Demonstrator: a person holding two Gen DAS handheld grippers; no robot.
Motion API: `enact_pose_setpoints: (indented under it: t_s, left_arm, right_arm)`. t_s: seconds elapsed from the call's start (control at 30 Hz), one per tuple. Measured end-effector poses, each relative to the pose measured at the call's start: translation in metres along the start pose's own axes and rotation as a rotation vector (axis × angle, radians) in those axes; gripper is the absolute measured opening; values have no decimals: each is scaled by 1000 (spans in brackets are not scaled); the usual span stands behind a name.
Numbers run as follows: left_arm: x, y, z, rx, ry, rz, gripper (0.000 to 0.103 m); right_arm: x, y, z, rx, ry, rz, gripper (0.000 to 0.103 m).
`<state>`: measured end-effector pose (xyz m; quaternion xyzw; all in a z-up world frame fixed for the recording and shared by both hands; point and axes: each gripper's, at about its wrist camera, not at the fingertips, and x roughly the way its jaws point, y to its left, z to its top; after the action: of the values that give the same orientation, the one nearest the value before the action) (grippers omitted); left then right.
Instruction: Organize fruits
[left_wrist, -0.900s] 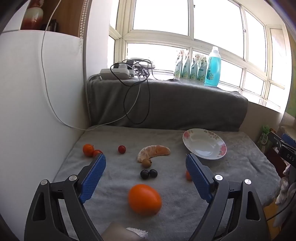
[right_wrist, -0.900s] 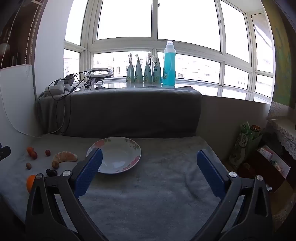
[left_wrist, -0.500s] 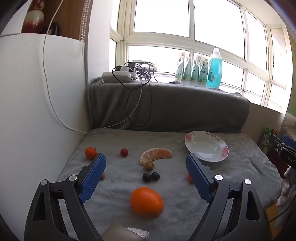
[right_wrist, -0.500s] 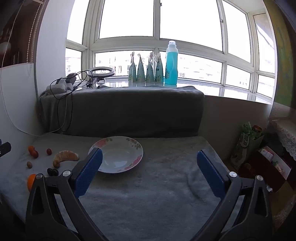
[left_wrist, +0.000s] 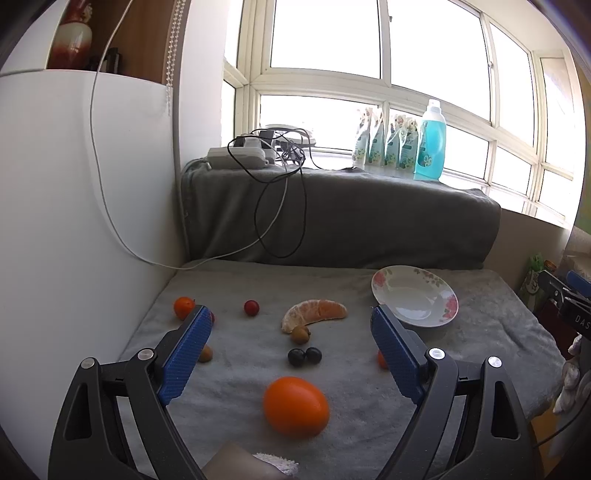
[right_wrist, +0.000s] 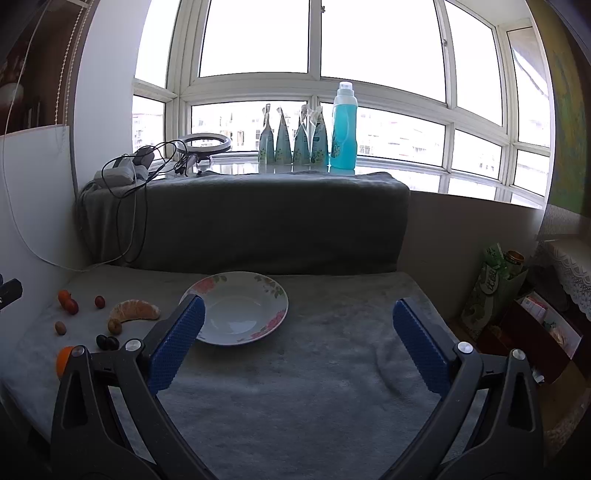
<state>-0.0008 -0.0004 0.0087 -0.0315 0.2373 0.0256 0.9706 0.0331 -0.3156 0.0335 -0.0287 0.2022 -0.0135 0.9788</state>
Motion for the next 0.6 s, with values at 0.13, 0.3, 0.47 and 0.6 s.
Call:
enact_pose_setpoints:
  t_s: [0.13, 0.3, 0.47, 0.6]
  left_arm:
    - [0, 1, 0, -1, -1, 0, 88]
    - [1, 1, 0, 1, 1, -2, 88]
    - [2, 0, 0, 3, -2, -2, 88]
    - [3, 0, -1, 4, -1, -4, 88]
  right_arm:
    - [0, 0, 0, -1, 1, -1, 103]
    - [-3, 2, 3, -5, 4, 5, 103]
    - [-2, 2, 3, -5, 5, 5, 103]
    - [-3, 3, 3, -3, 8, 5, 103]
